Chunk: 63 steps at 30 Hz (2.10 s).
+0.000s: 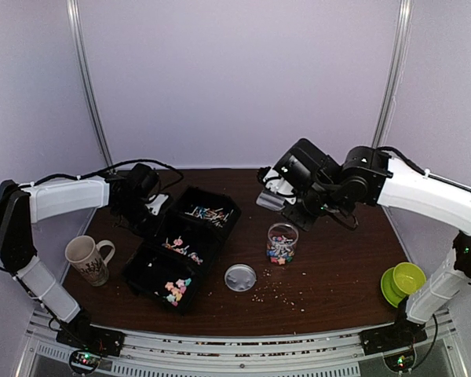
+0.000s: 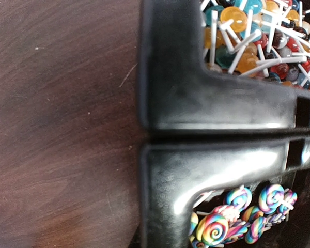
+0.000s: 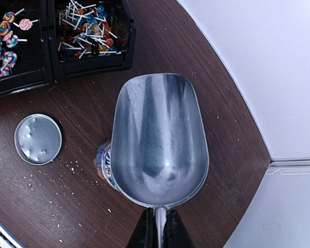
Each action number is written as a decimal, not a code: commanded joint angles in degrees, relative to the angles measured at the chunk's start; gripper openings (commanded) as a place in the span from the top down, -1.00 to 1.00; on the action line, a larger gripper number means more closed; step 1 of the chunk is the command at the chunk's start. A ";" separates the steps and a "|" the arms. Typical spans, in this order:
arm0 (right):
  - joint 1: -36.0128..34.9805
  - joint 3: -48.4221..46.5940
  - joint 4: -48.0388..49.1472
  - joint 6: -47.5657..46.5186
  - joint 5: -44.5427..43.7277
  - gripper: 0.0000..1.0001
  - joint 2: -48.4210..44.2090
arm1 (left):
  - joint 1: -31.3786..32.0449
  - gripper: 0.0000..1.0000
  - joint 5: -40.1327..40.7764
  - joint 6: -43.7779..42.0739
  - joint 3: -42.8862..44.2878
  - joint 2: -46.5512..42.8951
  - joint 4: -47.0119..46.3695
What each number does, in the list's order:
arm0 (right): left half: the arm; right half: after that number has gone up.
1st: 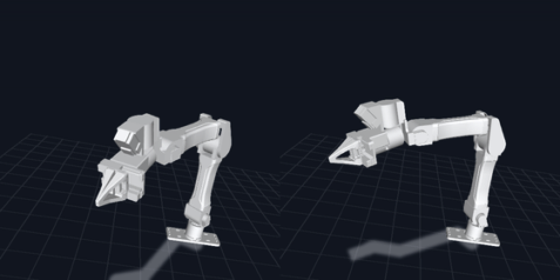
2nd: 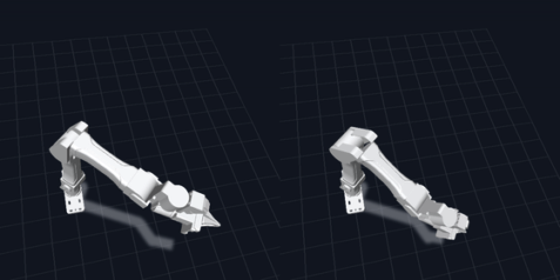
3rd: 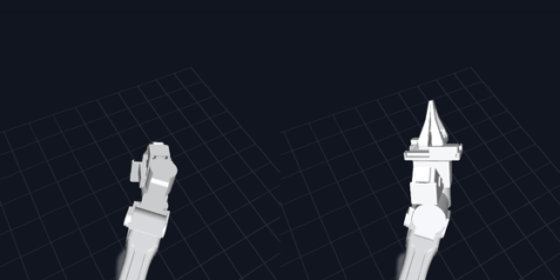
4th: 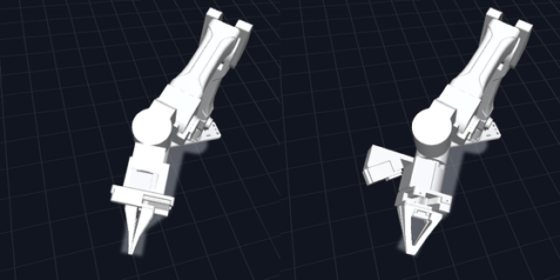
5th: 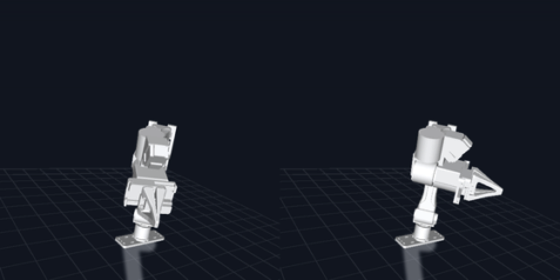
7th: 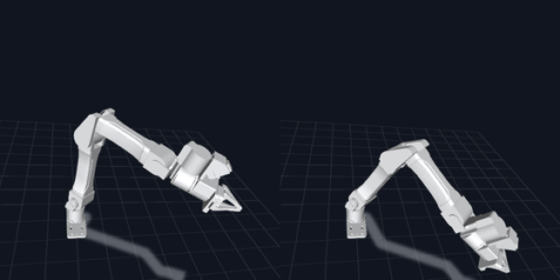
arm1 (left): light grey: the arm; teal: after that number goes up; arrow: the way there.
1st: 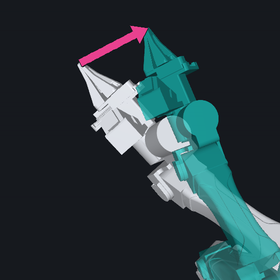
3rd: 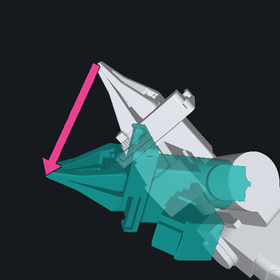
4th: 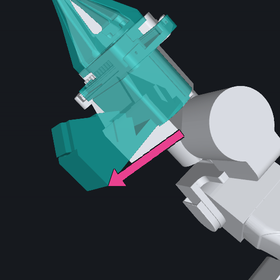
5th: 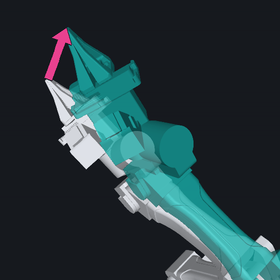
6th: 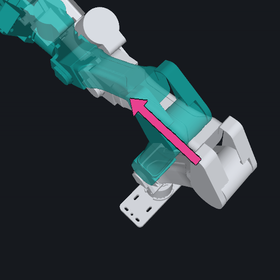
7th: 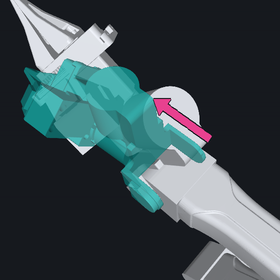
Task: Pack the candies
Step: Scoop the fake candies from the plate.
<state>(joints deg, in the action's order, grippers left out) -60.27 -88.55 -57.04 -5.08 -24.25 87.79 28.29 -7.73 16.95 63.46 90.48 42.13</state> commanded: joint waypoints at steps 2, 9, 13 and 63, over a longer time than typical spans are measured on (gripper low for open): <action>-1.77 -9.05 -6.57 0.65 -2.98 1.00 7.80 | -0.26 1.00 -16.08 1.77 1.66 1.05 -8.28; -1.74 -6.98 -0.40 5.83 -3.79 1.00 4.91 | -2.14 1.00 -25.96 3.75 -0.04 2.94 -12.35; -1.62 -4.90 3.75 5.79 0.00 1.00 2.26 | -2.69 1.00 -34.72 7.30 -2.43 3.84 -17.02; -1.79 -16.15 -7.27 4.06 15.60 1.00 21.56 | 2.06 1.00 3.75 -0.21 -1.51 -7.47 -4.94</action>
<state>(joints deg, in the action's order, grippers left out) -62.33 -101.75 -64.58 -2.15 -7.55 109.40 30.13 -2.11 16.60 61.21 85.82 42.92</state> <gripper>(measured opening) 0.078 0.062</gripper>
